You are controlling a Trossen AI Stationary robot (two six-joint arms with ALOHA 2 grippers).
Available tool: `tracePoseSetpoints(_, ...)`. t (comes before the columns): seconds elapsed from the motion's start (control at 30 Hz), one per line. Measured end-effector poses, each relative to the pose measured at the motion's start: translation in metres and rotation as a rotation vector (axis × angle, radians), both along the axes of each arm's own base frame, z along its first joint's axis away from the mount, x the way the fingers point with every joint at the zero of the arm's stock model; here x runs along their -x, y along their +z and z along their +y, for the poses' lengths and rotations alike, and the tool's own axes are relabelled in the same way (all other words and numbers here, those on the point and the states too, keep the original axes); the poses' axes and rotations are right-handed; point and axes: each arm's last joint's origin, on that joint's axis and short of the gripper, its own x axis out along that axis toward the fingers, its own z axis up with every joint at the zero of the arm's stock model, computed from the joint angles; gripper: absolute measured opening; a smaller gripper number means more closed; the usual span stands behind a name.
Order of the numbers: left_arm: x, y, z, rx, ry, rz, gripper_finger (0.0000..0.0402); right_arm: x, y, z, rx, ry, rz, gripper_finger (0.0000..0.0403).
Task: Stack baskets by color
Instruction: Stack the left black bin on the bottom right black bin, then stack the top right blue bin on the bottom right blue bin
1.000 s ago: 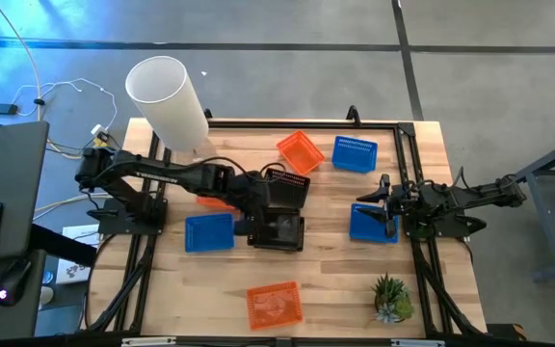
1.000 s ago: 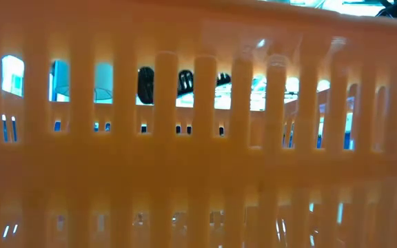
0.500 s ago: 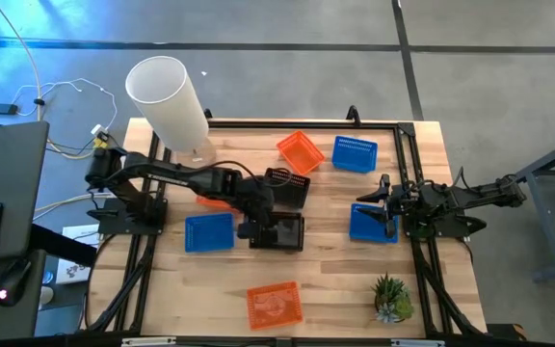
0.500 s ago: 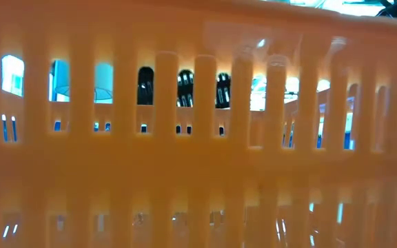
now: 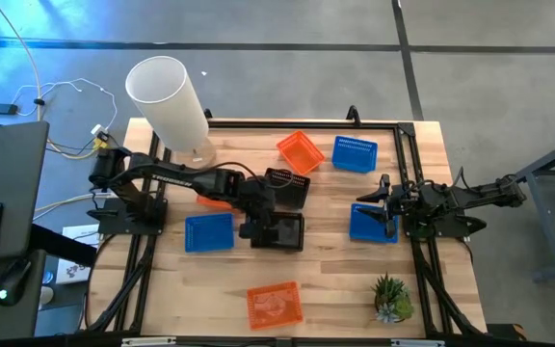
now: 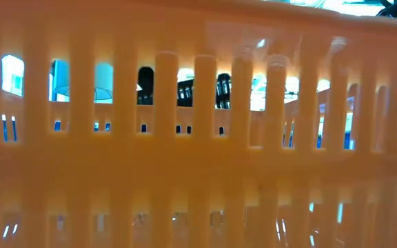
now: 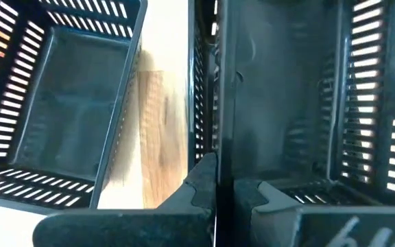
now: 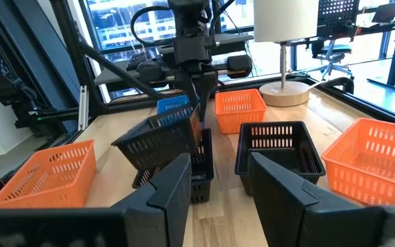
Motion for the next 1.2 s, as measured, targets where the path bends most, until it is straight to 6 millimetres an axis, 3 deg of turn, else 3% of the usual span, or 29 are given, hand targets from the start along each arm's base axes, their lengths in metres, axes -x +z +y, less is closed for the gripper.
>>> tracePoseSetpoints(0.13,-0.003,-0.009,0.001,-0.006,-0.016,0.029,0.0000,0.000,0.000,0.000,0.000,0.000,0.000,0.0135)
tracePoseSetpoints(0.57,-0.003,-0.011,0.002,-0.012,-0.015,0.036,0.0005,0.000,0.000,0.000,0.000,0.000,0.000,0.0135)
tracePoseSetpoints(0.93,-0.003,-0.011,0.002,-0.022,-0.030,0.034,0.0072,0.000,0.000,0.000,0.000,0.000,0.000,0.0135)
tracePoseSetpoints(1.2,-0.012,0.019,-0.003,-0.028,-0.059,0.030,0.0102,0.000,0.000,0.000,0.000,0.000,0.000,0.0135)
